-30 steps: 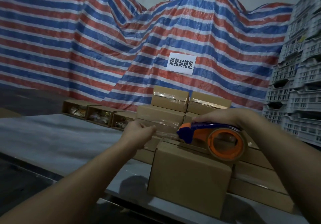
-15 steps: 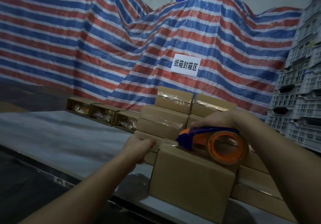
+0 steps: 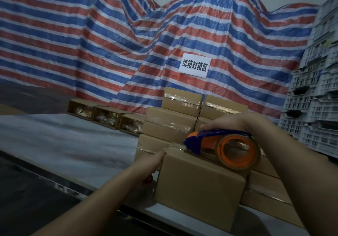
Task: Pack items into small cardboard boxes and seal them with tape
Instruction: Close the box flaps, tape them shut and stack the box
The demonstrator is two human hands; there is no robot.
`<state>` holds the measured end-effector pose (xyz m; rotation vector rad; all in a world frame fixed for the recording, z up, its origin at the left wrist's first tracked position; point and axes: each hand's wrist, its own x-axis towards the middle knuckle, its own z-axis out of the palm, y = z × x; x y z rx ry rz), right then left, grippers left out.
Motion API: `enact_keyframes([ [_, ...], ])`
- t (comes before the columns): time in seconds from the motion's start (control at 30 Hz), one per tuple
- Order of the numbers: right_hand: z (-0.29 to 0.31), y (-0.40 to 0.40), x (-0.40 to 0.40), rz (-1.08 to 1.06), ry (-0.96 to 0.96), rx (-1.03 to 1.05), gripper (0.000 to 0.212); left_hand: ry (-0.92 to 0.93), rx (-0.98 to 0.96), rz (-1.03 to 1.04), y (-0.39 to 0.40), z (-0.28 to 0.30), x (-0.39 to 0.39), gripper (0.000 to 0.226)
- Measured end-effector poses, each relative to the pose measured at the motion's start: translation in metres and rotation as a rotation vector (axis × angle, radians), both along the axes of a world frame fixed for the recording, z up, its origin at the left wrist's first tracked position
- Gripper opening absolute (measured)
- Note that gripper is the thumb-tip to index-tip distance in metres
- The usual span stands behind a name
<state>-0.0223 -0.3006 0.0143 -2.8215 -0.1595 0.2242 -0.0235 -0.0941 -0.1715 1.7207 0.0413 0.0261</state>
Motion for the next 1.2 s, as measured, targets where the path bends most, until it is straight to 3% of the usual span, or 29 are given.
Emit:
enact_keyframes([
  [0.07, 0.0, 0.0, 0.002, -0.006, 0.004, 0.006, 0.03, -0.128, 0.107, 0.074, 0.004, 0.003, 0.005, 0.036],
  [0.17, -0.001, 0.0, 0.005, 0.013, 0.01, 0.01, 0.028, -0.241, 0.057, 0.152, 0.007, 0.028, 0.007, 0.04],
  [0.23, -0.001, 0.0, 0.006, 0.013, 0.006, -0.001, 0.03, -0.237, 0.091, 0.105, 0.006, 0.046, 0.006, 0.044],
  [0.4, -0.002, -0.001, 0.006, 0.014, 0.011, -0.006, 0.033, -0.16, 0.416, -0.116, 0.003, 0.055, 0.006, 0.05],
  [0.63, -0.001, 0.004, 0.006, -0.012, 0.009, -0.003, 0.037, -0.118, 0.299, -0.13, 0.0, 0.049, 0.008, 0.033],
  [0.83, 0.006, -0.001, 0.001, -0.057, 0.144, 0.042, 0.052, -0.058, 0.35, -0.135, 0.0, 0.053, 0.005, 0.032],
  [1.2, 0.016, -0.064, -0.016, -0.168, 0.156, 0.011, 0.067, -0.029, 0.328, -0.185, -0.003, 0.052, 0.005, 0.032],
])
